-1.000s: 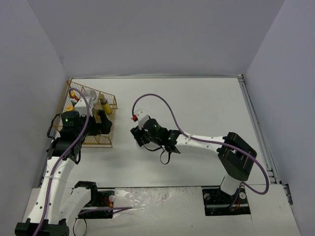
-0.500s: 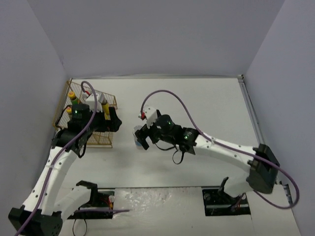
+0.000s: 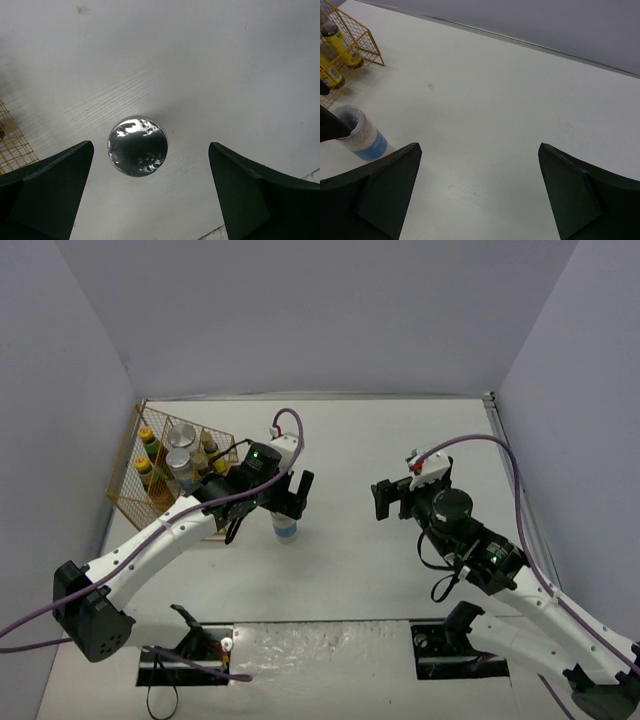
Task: Organize the condiment bottles
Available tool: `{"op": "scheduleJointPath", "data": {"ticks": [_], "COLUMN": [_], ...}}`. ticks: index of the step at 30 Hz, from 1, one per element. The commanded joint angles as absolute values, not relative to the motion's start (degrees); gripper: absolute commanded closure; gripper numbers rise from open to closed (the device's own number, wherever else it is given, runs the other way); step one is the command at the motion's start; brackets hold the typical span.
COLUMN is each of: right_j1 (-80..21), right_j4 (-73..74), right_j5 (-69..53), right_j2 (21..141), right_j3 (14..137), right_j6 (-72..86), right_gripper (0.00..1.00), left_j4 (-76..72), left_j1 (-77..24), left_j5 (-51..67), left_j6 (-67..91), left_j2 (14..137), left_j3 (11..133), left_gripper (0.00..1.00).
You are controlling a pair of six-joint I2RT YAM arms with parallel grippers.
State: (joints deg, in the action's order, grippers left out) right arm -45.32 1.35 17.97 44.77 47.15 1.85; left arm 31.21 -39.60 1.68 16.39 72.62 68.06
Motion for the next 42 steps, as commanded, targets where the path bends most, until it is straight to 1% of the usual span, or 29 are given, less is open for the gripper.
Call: {"op": "scheduleJointPath", "data": {"ticks": [1, 8, 15, 18, 21, 24, 26, 29, 30, 31, 32, 38, 40, 42], "right_j1": [-45.18, -45.18, -45.18, -45.18, -45.18, -45.17, -45.1, -45.18, -45.18, -45.18, -45.18, -45.09, -45.02, -45.05], "right_j4": [-0.79, -0.88, -0.97, -0.97, -0.97, -0.97, -0.97, -0.97, -0.97, -0.97, -0.96, -1.05, -1.05, -1.05], "right_j5": [21.5, 20.66, 20.83, 20.83, 21.0, 21.01, 21.09, 21.02, 21.01, 21.01, 21.01, 21.01, 20.83, 20.79], "right_j2": [43.25, 45.52, 45.96, 45.89, 45.81, 45.89, 45.95, 45.81, 45.79, 45.76, 45.69, 45.18, 45.18, 45.14], "right_j3": [46.71, 47.2, 47.2, 47.12, 47.02, 47.01, 46.93, 46.93, 46.93, 46.93, 46.93, 46.93, 46.93, 46.93], "right_j6": [2.59, 2.55, 2.28, 2.2, 2.17, 2.11, 2.11, 2.11, 2.11, 2.14, 2.2, 2.2, 2.28, 2.29], "right_gripper": [0.0, 0.0, 0.0, 0.0, 0.0, 0.0, 0.0, 0.0, 0.0, 0.0, 0.0, 0.0, 0.0, 0.0], "left_j4": [32.54, 37.67, 37.71, 38.26, 38.6, 38.97, 39.37, 41.13, 41.79, 42.81, 44.25, 54.94, 58.62, 59.89], "left_j1": [-41.29, -41.57, -41.57, -41.57, -41.57, -41.57, -41.57, -41.57, -41.57, -41.54, -41.48, -39.67, -36.22, -32.83], "left_j5": [-4.3, -4.9, -4.84, -5.31, -5.32, -5.04, -4.5, -4.93, -5.3, -5.89, -6.61, -12.86, -15.65, -16.07], "left_j6": [15.1, 16.08, 17.04, 17.04, 17.18, 17.7, 18.04, 18.63, 18.87, 19.15, 19.43, 20.12, 20.28, 20.32], "left_j2": [75.05, 80.3, 83.78, 85.37, 86.57, 87.09, 86.94, 85.11, 84.38, 83.41, 82.21, 75.97, 73.93, 72.62], "left_j3": [72.45, 74.44, 73.94, 74.74, 75.52, 75.58, 75.51, 75.87, 76.08, 76.56, 77.27, 85.62, 88.37, 90.51], "left_gripper": [0.03, 0.03, 0.03, 0.07, 0.18, 0.33, 0.48, 0.79, 0.87, 0.91, 0.94, 0.95, 0.95, 0.96]}}
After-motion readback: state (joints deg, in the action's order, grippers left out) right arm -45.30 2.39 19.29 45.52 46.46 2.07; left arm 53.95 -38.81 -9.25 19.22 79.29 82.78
